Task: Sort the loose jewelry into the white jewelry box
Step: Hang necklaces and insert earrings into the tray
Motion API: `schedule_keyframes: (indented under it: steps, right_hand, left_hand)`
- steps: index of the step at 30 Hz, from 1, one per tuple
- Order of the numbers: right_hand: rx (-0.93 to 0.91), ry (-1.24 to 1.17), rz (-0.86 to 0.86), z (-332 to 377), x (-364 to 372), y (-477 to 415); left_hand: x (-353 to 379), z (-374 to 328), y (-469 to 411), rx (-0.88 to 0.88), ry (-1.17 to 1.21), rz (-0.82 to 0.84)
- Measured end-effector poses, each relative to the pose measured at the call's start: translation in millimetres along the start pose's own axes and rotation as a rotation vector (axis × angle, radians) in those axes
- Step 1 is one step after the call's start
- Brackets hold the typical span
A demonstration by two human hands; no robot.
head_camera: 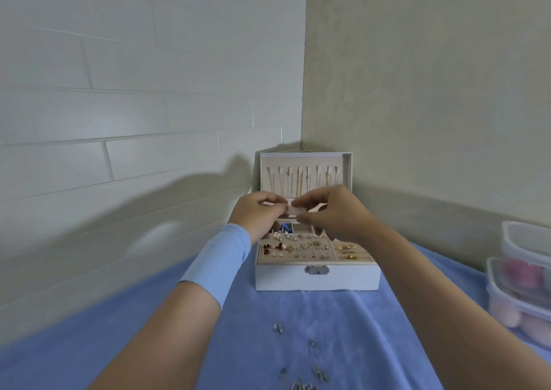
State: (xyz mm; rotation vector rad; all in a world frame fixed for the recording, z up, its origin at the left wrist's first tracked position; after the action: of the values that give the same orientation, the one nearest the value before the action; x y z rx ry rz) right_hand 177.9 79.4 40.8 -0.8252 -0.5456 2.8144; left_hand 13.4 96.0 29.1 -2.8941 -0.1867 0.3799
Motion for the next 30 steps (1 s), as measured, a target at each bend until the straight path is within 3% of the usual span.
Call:
schedule_keyframes:
  steps: [6, 12, 16, 23, 27, 30]
  right_hand:
    - [0.235, -0.314, -0.021, -26.8, 2.0, -55.2]
    - [0.52, -0.34, -0.02, -68.5, 9.7, -86.5]
    - [0.489, 0.032, 0.003, -88.1, 10.1, -101.4]
    - [0.376, 0.639, 0.276, -83.7, 41.0, -107.8]
    - [0.423, 0.695, 0.405, -82.5, 51.9, -104.2]
    - [0.334, 0.804, 0.502, -73.0, 56.4, -104.4]
  left_hand:
    - [22.3, 1.3, -52.8, -0.011, -0.04, 0.049]
    - [49.7, 16.0, -83.8, 0.071, -0.167, 0.107]
    - [65.4, 20.1, -93.7, 0.249, -0.529, 0.223]
    - [79.1, 32.4, -102.7, 0.327, -0.793, 0.358]
    - [89.1, 42.4, -104.3, 0.306, -1.004, 0.477]
    - [90.2, 45.1, -104.3, 0.335, -1.021, 0.473]
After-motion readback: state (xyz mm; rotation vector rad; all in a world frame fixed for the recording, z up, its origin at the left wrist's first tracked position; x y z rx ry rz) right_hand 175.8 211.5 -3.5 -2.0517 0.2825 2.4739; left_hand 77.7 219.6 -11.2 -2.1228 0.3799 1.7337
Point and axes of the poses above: each hand's wrist, its own y-axis away from the middle knuckle, its own x-axis out of the palm, z = x × y, the point moved 7 cm from there along -y, towards the middle knuckle, and after that the axes turned 10 degrees about -z, right-handed, at the moved point
